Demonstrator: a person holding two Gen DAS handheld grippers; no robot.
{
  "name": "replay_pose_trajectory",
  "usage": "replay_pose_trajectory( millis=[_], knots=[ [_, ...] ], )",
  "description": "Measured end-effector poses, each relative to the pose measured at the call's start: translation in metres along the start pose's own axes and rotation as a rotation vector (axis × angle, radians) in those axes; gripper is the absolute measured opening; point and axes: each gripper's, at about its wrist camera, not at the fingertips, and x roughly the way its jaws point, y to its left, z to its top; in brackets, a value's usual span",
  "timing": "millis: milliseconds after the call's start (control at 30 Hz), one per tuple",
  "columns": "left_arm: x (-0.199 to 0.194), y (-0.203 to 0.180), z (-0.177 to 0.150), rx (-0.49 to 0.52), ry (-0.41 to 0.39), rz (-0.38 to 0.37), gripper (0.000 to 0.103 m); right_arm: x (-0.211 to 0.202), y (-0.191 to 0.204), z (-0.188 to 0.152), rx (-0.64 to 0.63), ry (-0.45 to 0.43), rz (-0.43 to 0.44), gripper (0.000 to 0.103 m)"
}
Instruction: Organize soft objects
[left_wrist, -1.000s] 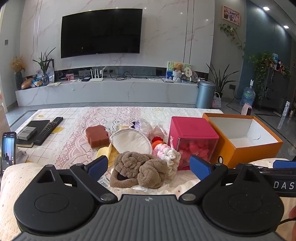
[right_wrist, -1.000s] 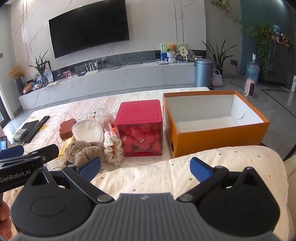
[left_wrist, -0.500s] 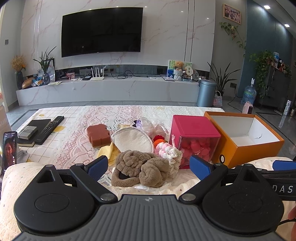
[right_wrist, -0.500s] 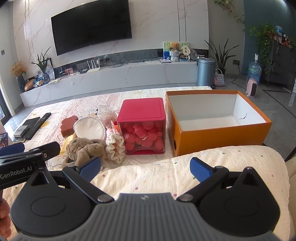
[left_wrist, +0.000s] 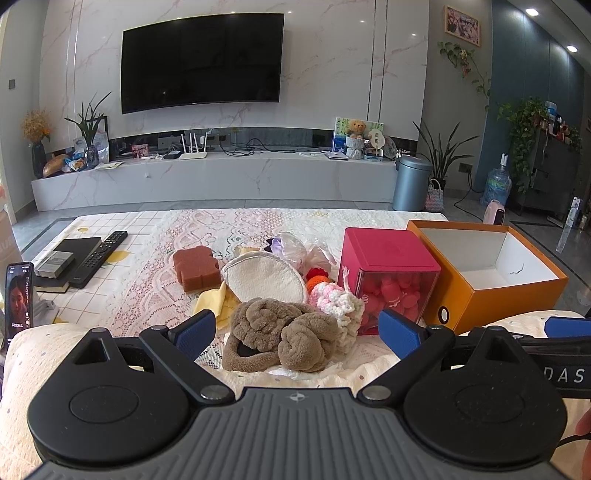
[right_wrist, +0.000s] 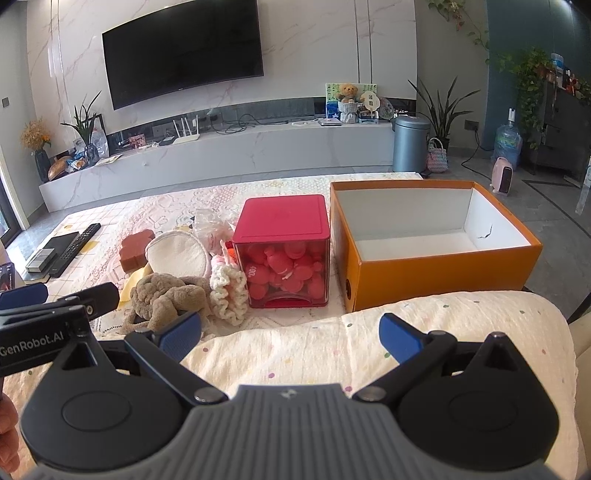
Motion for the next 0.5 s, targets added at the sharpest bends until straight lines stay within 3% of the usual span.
replay_pose_trajectory(
  millis=[500],
  knots=[
    [0.0012, 0.0019, -0.0025, 0.001, 0.005, 0.001, 0.103, -0.0002, 0.001, 0.0002, -0.004, -0.005, -0.001, 0.1]
  ],
)
